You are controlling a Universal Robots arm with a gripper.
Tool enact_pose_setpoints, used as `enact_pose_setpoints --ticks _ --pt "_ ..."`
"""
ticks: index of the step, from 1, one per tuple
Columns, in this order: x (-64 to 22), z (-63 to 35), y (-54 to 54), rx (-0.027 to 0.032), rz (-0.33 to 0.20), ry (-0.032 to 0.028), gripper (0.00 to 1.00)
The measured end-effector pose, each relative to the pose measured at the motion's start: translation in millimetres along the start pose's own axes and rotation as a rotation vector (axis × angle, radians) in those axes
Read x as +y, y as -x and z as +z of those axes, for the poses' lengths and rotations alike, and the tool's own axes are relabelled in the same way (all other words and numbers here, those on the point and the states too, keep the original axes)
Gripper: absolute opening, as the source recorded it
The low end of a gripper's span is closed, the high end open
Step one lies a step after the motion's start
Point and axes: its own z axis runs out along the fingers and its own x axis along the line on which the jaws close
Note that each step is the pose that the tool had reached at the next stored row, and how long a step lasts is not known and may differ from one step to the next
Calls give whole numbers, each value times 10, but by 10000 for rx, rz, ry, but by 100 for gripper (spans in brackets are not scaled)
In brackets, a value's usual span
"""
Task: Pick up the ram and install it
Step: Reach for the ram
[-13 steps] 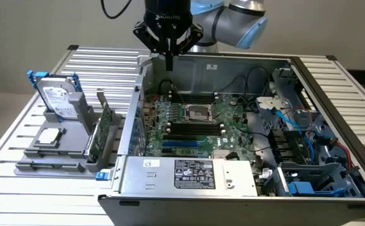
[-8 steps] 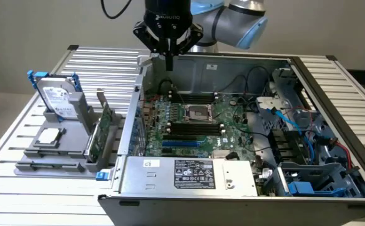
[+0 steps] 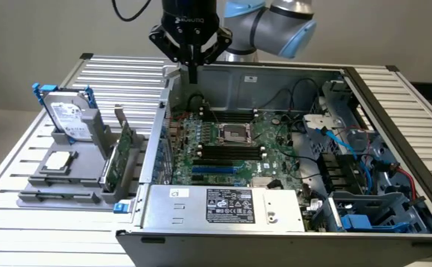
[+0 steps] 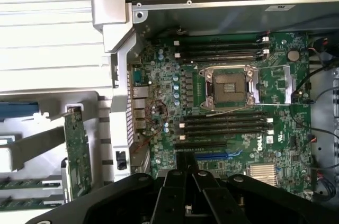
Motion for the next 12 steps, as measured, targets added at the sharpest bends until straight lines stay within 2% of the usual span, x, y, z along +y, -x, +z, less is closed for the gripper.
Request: enact_pose_setpoints --ticks 7,12 --pt "-28 3 -320 17 0 -2 10" --pt "-55 23 -545 64 3 -5 10"
